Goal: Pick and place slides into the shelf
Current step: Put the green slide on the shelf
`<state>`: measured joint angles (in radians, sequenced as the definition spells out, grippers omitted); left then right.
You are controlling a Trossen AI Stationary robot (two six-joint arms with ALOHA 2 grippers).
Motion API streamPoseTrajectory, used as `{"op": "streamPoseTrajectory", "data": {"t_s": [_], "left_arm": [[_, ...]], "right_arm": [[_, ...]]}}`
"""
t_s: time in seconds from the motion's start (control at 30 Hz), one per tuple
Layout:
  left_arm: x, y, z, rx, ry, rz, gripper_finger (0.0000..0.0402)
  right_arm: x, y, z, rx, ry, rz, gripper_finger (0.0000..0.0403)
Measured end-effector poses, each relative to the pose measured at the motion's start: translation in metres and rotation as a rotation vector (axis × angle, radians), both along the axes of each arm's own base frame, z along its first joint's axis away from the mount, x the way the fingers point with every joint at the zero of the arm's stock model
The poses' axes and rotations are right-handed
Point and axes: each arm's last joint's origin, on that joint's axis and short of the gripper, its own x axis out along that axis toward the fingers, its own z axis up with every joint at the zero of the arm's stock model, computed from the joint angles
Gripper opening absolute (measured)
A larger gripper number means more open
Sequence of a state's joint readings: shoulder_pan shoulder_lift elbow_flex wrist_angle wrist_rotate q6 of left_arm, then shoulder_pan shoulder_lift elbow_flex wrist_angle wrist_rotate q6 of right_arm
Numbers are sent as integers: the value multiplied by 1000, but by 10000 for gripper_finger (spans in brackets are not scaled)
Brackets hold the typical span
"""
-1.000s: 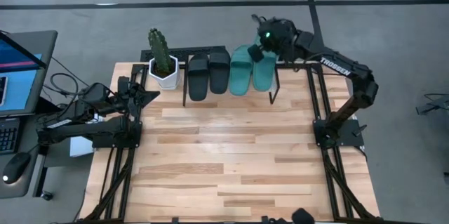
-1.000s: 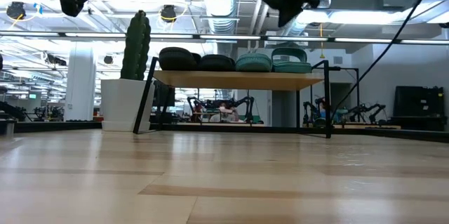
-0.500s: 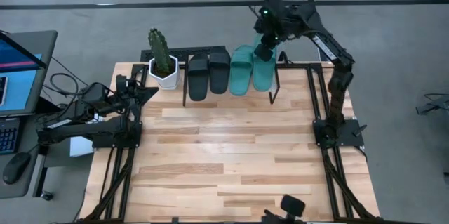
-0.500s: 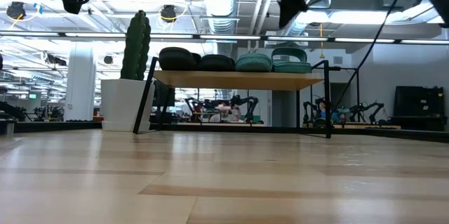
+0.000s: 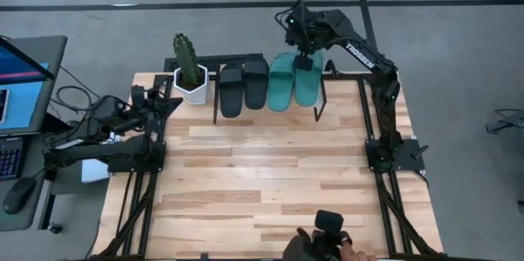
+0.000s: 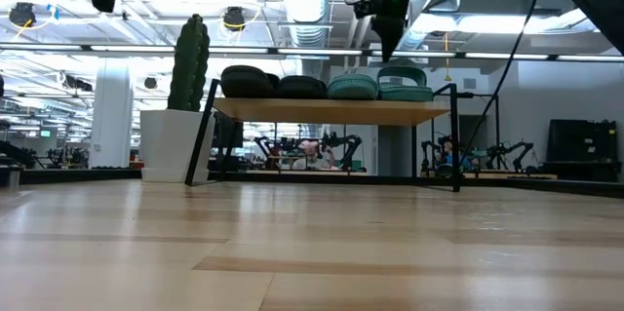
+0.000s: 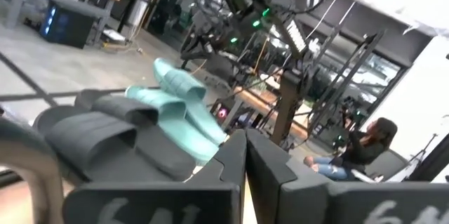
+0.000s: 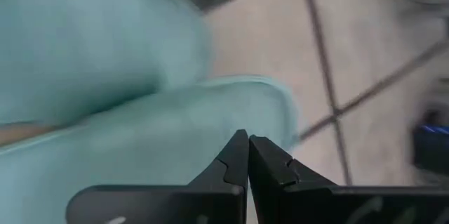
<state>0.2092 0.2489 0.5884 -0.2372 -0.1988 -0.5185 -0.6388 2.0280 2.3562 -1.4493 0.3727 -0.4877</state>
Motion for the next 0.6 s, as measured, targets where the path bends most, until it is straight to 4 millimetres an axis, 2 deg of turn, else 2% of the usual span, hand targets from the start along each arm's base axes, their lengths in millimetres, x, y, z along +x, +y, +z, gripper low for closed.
{"op": "streamPoseTrajectory", "data": {"t_s": [0.07, 0.23, 0.43, 0.6], "left_arm": [[0, 0, 2, 6, -23, 0, 0], [-1, 0, 6, 16, -64, 1, 0], [-1, 0, 10, 23, -99, 0, 0], [-2, 0, 11, 27, -118, 0, 0]], "right_arm": [[-3, -5, 2, -35, -5, -25, 0], [-11, -14, 0, 2, -25, -39, 0], [-2, -12, -13, 81, -34, -8, 0], [7, -13, -31, 125, 27, -4, 0]]}}
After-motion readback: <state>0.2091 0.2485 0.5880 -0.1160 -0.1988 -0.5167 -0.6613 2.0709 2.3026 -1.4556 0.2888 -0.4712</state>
